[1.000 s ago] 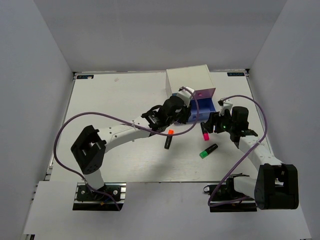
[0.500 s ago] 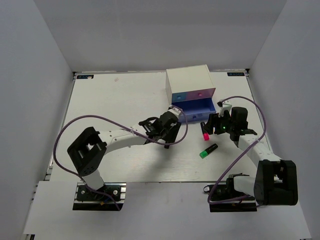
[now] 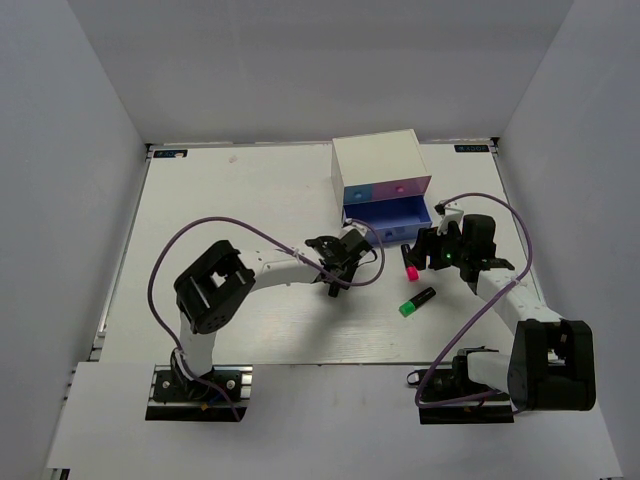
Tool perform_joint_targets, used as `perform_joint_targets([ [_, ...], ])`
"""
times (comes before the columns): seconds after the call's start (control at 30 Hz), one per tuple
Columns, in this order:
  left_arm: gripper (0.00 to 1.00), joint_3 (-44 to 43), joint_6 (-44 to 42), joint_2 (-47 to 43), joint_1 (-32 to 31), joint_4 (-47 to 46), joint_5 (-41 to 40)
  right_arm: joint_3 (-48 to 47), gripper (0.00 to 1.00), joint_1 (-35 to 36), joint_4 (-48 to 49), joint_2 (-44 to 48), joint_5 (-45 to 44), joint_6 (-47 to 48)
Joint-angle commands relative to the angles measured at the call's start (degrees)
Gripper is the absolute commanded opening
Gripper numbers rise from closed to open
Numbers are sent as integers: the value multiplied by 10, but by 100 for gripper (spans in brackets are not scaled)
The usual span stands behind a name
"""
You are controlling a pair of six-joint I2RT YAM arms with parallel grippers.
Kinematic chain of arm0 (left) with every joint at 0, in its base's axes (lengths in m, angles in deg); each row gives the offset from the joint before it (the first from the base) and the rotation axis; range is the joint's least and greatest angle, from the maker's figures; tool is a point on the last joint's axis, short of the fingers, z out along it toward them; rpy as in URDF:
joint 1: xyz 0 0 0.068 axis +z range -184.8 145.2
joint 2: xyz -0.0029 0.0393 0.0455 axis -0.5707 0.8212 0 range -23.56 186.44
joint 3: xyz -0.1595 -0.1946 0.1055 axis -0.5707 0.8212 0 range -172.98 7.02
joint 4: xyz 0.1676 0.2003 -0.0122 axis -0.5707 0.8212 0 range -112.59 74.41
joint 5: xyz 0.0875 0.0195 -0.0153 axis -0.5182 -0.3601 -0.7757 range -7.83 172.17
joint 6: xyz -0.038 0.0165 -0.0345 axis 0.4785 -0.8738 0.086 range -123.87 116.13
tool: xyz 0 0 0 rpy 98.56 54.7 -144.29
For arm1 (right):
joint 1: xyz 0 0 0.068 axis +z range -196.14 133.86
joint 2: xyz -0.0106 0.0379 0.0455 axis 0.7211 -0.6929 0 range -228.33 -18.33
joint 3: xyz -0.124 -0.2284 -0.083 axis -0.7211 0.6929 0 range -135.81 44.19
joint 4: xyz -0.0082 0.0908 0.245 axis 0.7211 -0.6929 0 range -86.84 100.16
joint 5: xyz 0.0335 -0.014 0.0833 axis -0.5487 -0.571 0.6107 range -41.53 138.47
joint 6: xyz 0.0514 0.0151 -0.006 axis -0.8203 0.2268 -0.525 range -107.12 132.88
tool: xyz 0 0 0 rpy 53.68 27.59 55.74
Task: Sort the stationery into containers
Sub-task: Grab a piece of stationery with the left arm
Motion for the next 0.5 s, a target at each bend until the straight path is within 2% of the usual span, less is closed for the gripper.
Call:
perform_joint_targets([
  [0.0, 51, -17, 10, -4, -3, 21, -28, -8, 68, -5, 8, 3, 10, 3],
  [0.07, 46, -17, 15, 1, -3, 26, -22, -8, 68, -5, 9, 2, 11, 2],
  [0.1, 38, -17, 16, 1, -3, 26, -15, -8, 68, -6, 9, 2, 11, 0],
  [0.23, 22, -4, 16, -17, -3, 7, -2, -6, 68, -9, 8, 4, 12, 1],
  [0.33, 16, 11, -8, -55, -3, -16, 3, -6, 68, -9, 8, 5, 18, 3],
  [0.47, 16, 50, -77, -146, -3, -96, 17, 1, 68, -9, 5, 7, 23, 8],
])
